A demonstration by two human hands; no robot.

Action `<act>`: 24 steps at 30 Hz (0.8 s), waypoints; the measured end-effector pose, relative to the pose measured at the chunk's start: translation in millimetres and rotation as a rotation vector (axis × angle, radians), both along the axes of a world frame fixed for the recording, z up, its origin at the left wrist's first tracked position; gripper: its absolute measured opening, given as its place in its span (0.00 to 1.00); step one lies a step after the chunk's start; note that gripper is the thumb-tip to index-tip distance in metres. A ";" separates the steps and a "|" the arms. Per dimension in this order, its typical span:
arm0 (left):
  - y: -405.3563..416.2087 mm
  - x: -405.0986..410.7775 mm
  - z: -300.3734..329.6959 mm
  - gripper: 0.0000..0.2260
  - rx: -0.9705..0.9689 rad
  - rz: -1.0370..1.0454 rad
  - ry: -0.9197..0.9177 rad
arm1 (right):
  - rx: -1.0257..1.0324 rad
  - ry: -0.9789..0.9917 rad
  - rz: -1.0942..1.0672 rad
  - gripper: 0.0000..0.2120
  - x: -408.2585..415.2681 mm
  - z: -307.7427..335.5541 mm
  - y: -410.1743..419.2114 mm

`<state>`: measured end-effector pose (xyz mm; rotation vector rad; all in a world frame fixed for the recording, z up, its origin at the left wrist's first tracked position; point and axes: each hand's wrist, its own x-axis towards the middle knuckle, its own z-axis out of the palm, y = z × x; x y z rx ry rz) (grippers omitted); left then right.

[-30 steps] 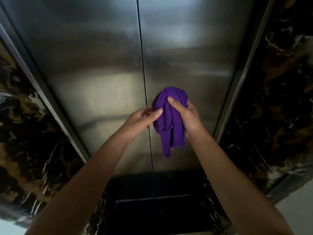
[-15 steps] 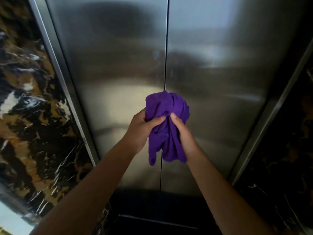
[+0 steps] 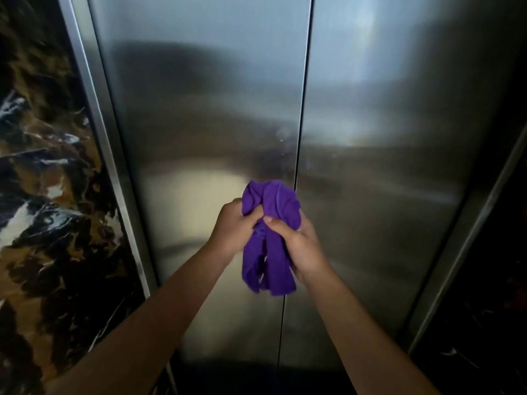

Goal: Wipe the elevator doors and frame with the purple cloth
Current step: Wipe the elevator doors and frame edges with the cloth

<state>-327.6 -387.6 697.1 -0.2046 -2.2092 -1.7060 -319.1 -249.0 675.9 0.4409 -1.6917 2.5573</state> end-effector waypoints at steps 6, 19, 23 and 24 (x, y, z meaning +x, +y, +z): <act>-40.7 -48.1 38.8 0.18 -0.266 0.180 0.324 | 0.105 0.155 -0.401 0.09 -35.0 51.3 -9.0; -20.1 -131.6 166.8 0.22 -0.883 0.444 0.858 | 0.472 0.791 -1.251 0.30 -115.0 270.6 16.7; -10.0 -149.8 207.3 0.22 -0.999 0.523 0.970 | 0.692 0.889 -1.426 0.38 -140.4 355.1 23.5; -7.0 -151.9 219.1 0.23 -1.009 0.543 0.994 | 0.735 0.898 -1.474 0.37 -144.5 373.3 25.3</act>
